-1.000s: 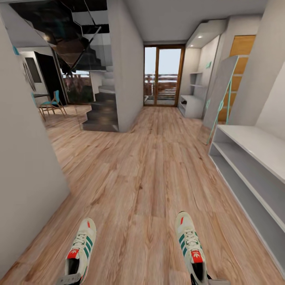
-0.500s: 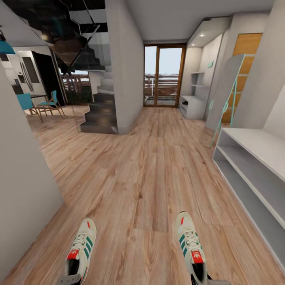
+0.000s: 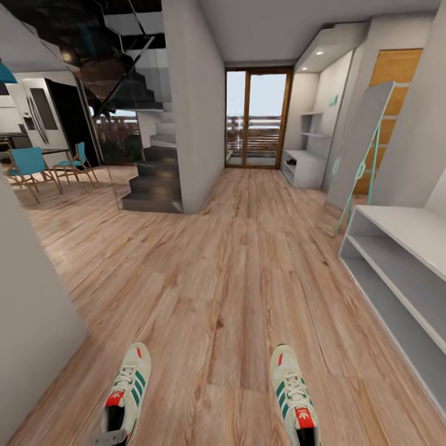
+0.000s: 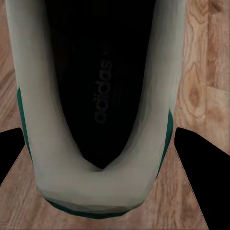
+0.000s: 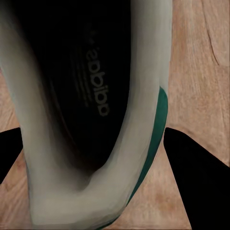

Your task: Pick up the two gym shoes and the two sandals from the corridor floor and place them onto the hallstand (shoe rack) in the corridor, making sure they are on the rack and not on the floor. Arrange them so the two gym shoes are next to each other and the two sandals are next to each other.

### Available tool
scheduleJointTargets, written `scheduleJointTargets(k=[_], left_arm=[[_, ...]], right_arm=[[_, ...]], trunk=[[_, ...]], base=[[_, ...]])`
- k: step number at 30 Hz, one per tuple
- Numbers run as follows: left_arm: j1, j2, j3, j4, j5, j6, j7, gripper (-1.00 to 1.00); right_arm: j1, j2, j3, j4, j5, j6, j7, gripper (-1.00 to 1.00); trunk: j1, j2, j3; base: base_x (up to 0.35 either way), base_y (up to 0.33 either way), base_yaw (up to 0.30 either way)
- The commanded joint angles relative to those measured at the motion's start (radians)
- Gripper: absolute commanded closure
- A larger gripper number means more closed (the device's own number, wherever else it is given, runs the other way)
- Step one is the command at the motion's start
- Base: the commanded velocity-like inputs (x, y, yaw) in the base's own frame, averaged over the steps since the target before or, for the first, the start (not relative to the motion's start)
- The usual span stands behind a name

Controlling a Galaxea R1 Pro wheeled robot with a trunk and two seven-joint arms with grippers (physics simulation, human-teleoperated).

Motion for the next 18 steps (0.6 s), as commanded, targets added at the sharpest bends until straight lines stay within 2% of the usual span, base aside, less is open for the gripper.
scheduleJointTargets(k=[1,5,18], left_arm=[[-0.001,0.000,0.009,0.001,-0.010,-0.004,-0.005,1.00],[-0.001,0.000,0.009,0.000,-0.010,-0.004,-0.005,1.00],[-0.001,0.000,0.008,0.013,-0.010,-0.005,-0.005,1.00]], right_arm=[[-0.001,0.001,-0.009,0.010,0.001,-0.003,0.010,1.00],[-0.001,0.004,-0.011,0.045,-0.001,-0.003,0.009,1.00],[-0.001,0.004,-0.012,0.068,-0.001,-0.001,0.009,1.00]], trunk=[[0.000,0.000,-0.001],[0.000,0.000,-0.001],[0.000,0.000,-0.001]], base=[[0.339,0.000,0.000],[0.339,0.000,0.000],[0.339,0.000,0.000]])
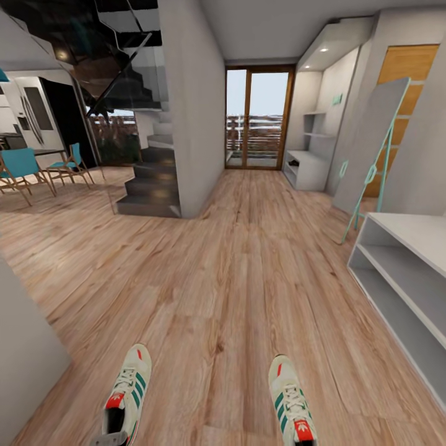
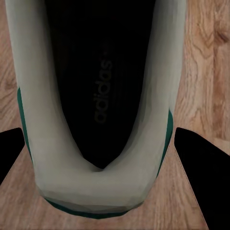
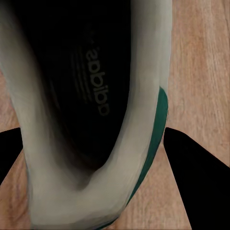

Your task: Pick up the two gym shoes and the two sandals from the corridor floor and place them onto the hallstand (shoe rack) in the corridor, making sure they are on the rack and not on the floor. Arrange them so the two gym shoes are next to each other and the two sandals are next to each other.

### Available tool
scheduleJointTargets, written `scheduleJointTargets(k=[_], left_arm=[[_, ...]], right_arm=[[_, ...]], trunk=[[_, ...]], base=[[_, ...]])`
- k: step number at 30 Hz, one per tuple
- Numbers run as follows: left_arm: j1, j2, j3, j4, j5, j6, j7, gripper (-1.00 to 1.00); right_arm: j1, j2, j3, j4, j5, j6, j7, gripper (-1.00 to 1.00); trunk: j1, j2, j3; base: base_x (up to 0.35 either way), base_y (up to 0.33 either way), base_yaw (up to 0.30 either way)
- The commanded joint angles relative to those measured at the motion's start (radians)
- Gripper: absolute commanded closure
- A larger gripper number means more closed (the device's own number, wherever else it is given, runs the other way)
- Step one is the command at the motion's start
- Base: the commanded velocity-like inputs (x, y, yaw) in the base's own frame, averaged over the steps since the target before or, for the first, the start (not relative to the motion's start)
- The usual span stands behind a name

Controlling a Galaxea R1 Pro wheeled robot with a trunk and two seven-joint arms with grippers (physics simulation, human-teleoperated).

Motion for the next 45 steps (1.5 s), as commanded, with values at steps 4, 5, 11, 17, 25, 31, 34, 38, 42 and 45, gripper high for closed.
scheduleJointTargets(k=[4,5,11,17,25,31,34,38,42,45], left_arm=[[-0.001,0.000,0.009,0.001,-0.011,-0.004,-0.005,1.00],[-0.001,0.000,0.009,0.001,-0.011,-0.004,-0.005,1.00],[-0.001,0.000,0.009,0.001,-0.011,-0.004,-0.005,1.00],[-0.001,0.000,0.009,0.002,-0.010,-0.004,-0.005,1.00],[-0.001,0.000,0.009,0.002,-0.010,-0.004,-0.005,1.00],[-0.001,0.000,0.009,0.003,-0.011,-0.031,-0.005,1.00],[-0.001,0.000,0.009,0.012,-0.011,-0.054,-0.005,1.00],[-0.001,0.000,0.009,0.021,-0.011,-0.065,-0.005,1.00],[-0.001,0.000,0.009,0.022,-0.011,-0.066,-0.005,1.00],[-0.001,0.000,0.009,0.022,-0.011,-0.066,-0.005,1.00]], right_arm=[[-0.001,0.000,-0.010,0.016,0.002,-0.002,0.010,1.00],[-0.001,0.000,-0.010,0.020,0.002,-0.002,0.010,1.00],[-0.001,0.000,-0.007,0.030,0.003,-0.001,0.010,1.00],[-0.001,0.000,-0.007,0.032,0.004,-0.001,0.010,1.00],[-0.001,0.000,-0.007,0.102,0.004,-0.001,0.010,1.00],[-0.001,0.000,-0.007,0.117,0.003,-0.001,0.010,1.00],[-0.001,0.000,-0.007,0.119,0.003,-0.001,0.010,1.00],[-0.001,0.000,-0.007,0.119,0.003,-0.001,0.010,1.00],[-0.001,0.000,-0.007,0.119,0.003,-0.001,0.010,1.00],[-0.001,0.000,-0.007,0.120,0.003,-0.001,0.010,1.00]], trunk=[[0.000,0.000,-0.001],[0.000,0.000,-0.001],[0.000,0.000,-0.001],[0.000,0.000,-0.001],[0.000,0.000,-0.001],[0.000,0.000,-0.001],[0.000,0.000,-0.001],[0.000,0.000,-0.001],[0.000,0.000,-0.001],[0.000,0.000,-0.001]], base=[[0.339,0.000,0.000],[0.339,0.000,0.000],[0.339,0.000,0.000],[0.339,0.000,0.000],[0.338,-0.028,0.000],[0.334,-0.095,0.000],[0.332,-0.110,0.000],[0.332,-0.127,0.000],[0.330,-0.142,0.000],[0.330,-0.144,0.000]])
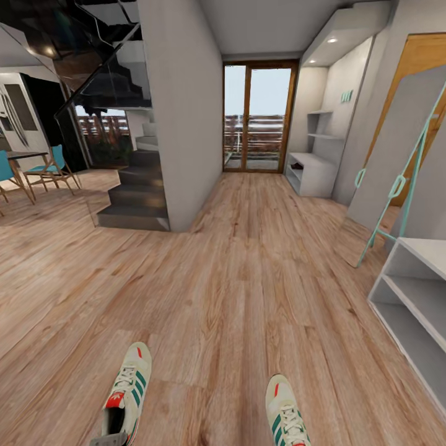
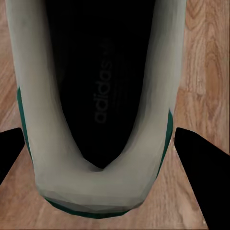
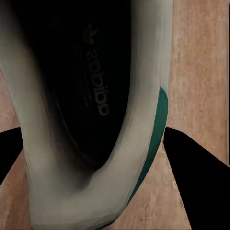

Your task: Pick up the two gym shoes and the two sandals from the corridor floor and place them onto the hallstand (shoe rack) in the corridor, making sure they are on the rack and not on the floor. Arrange them so the two gym shoes are next to each other and the two sandals are next to each other.

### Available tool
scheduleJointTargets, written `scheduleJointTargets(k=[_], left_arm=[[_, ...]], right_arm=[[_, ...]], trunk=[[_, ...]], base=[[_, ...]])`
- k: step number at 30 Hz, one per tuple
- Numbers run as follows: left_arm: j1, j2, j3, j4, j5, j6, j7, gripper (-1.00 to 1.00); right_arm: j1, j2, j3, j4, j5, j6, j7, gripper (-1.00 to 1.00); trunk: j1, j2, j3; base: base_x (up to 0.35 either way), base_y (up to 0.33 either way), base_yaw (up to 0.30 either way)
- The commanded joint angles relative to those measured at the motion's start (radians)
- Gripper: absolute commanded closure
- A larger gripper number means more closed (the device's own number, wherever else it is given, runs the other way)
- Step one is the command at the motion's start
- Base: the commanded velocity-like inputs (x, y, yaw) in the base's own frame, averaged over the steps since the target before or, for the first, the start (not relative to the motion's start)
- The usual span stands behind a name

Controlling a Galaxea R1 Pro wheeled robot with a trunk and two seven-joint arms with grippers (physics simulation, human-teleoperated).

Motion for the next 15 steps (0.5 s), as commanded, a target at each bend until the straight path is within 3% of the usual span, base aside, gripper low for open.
scheduleJointTargets(k=[1,15], left_arm=[[-0.001,0.000,0.009,0.000,-0.010,-0.004,-0.005,1.00],[-0.001,0.000,0.009,0.000,-0.010,-0.004,-0.005,1.00]], right_arm=[[0.000,0.000,-0.009,0.000,0.004,-0.002,0.007,1.00],[0.000,0.000,-0.009,0.000,0.004,-0.002,0.007,1.00]], trunk=[[0.000,0.000,-0.001],[0.000,0.000,-0.001]], base=[[0.330,-0.145,0.000],[0.330,-0.147,0.000]])
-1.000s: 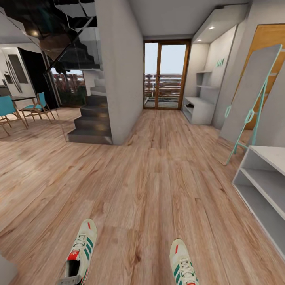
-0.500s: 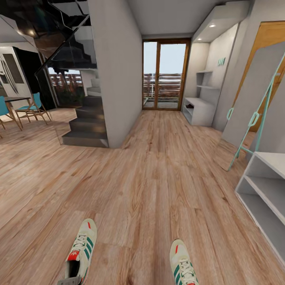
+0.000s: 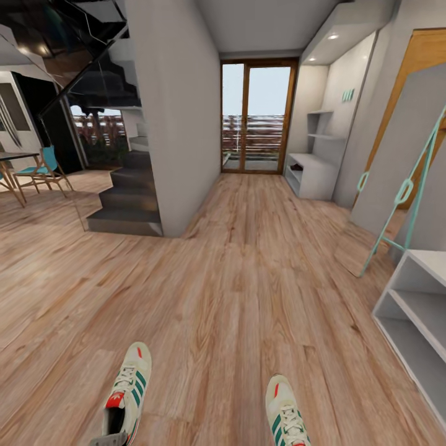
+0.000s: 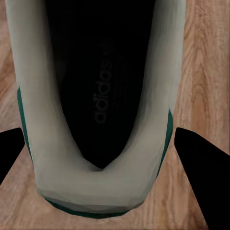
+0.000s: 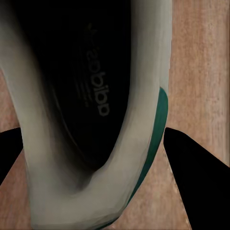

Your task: Pick up the two gym shoes and the two sandals from the corridor floor and place them onto the hallstand (shoe rack) in the corridor, making sure they are on the rack and not on the floor. Arrange them so the two gym shoes are next to each other and the two sandals are next to each other.

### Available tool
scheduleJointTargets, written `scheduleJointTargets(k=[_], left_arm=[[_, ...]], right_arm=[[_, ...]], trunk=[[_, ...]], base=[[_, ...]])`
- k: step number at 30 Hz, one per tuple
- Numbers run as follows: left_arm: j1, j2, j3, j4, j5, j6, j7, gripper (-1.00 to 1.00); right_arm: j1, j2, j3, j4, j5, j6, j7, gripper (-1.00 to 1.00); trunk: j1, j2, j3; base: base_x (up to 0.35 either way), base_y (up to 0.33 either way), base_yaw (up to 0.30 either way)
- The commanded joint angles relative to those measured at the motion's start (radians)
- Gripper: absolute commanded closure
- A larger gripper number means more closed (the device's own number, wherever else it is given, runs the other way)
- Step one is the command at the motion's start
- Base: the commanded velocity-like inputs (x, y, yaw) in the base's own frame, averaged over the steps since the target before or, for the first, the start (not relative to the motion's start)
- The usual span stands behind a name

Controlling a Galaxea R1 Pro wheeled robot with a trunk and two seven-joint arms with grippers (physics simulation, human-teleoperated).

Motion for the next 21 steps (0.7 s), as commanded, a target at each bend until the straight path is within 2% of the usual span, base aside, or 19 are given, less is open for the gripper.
scheduleJointTargets(k=[1,21], left_arm=[[-0.001,0.000,0.009,0.000,-0.010,-0.004,-0.005,1.00],[-0.001,0.000,0.009,0.000,-0.010,-0.004,-0.005,1.00]], right_arm=[[0.000,0.000,-0.009,0.000,0.004,-0.002,0.007,1.00],[0.000,0.000,-0.009,0.000,0.004,-0.002,0.007,1.00]], trunk=[[0.000,0.000,-0.001],[0.000,0.000,-0.001]], base=[[0.330,-0.147,0.000],[0.334,-0.090,0.000]])
